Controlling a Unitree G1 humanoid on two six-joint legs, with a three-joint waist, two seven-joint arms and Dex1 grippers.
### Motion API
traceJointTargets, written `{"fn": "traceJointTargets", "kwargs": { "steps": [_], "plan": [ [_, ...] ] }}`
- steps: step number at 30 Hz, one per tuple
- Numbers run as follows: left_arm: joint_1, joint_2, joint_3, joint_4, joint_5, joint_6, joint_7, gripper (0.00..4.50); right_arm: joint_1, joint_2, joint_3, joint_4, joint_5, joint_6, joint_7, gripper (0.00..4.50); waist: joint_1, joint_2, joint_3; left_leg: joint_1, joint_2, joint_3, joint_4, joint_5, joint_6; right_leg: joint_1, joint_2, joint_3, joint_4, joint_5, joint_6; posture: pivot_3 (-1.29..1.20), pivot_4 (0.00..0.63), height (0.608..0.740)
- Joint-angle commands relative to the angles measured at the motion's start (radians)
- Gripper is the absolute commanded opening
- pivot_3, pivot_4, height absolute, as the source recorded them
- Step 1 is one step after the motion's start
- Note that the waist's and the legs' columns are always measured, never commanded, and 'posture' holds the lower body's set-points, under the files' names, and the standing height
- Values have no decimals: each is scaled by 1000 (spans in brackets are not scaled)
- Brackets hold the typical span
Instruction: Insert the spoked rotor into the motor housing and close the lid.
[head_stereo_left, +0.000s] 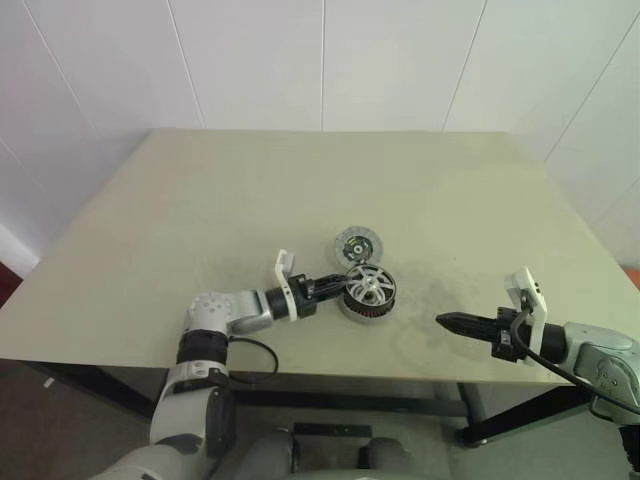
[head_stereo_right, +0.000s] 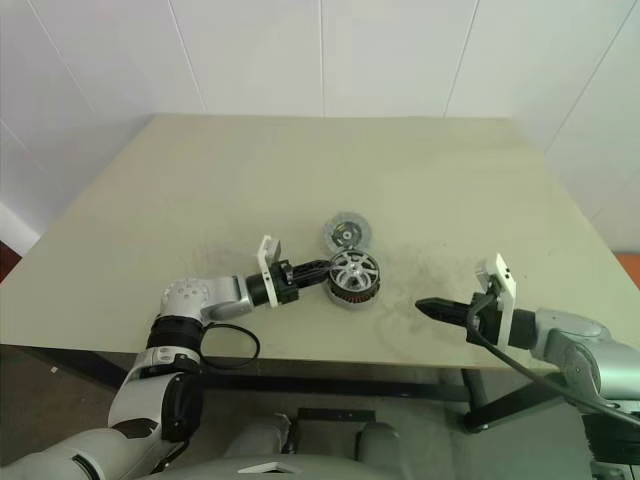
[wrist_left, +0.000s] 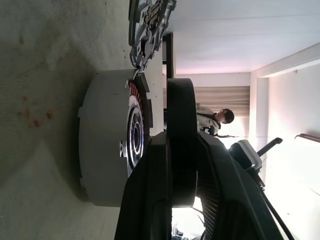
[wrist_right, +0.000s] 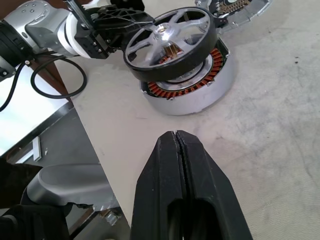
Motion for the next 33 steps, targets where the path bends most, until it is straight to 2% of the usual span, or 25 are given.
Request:
{"fn": "traceJointTargets", "kwargs": {
  "steps": [1,8,9,16,25,33],
  "plan": [
    [-15,-14,6,1,8,19,-19,422,-3,-3,-43,-36,24,-11,-4,0,0,0,0,0,0,0,0,0,0,0,0,0,0,0,0,0,0,740],
    [-20,-20,6,-10,31,19,-26,422,3,-4,-42,-34,29,-17,-10,0,0,0,0,0,0,0,0,0,0,0,0,0,0,0,0,0,0,740],
    [-20,-20,4,-13,33,18,-27,1133,3,-4,-42,-34,29,-17,-11,0,0,0,0,0,0,0,0,0,0,0,0,0,0,0,0,0,0,740],
    [-42,-16,-18,-41,67,15,-35,3312,-3,-2,-35,-31,28,-18,-15,0,2,0,0,0,0,0,1,0,0,1,0,0,0,0,1,0,0,740],
    [-98,50,-61,-103,89,51,-104,3312,-23,-1,-22,-13,18,-23,-14,0,-3,0,0,0,0,0,2,-1,-1,1,0,0,0,1,2,0,0,740],
    [-220,208,-171,-141,144,94,-222,3312,-42,3,-3,11,1,-35,-11,0,-3,0,0,-1,0,0,0,0,1,-1,0,0,0,1,2,0,0,740]
  ]
}}
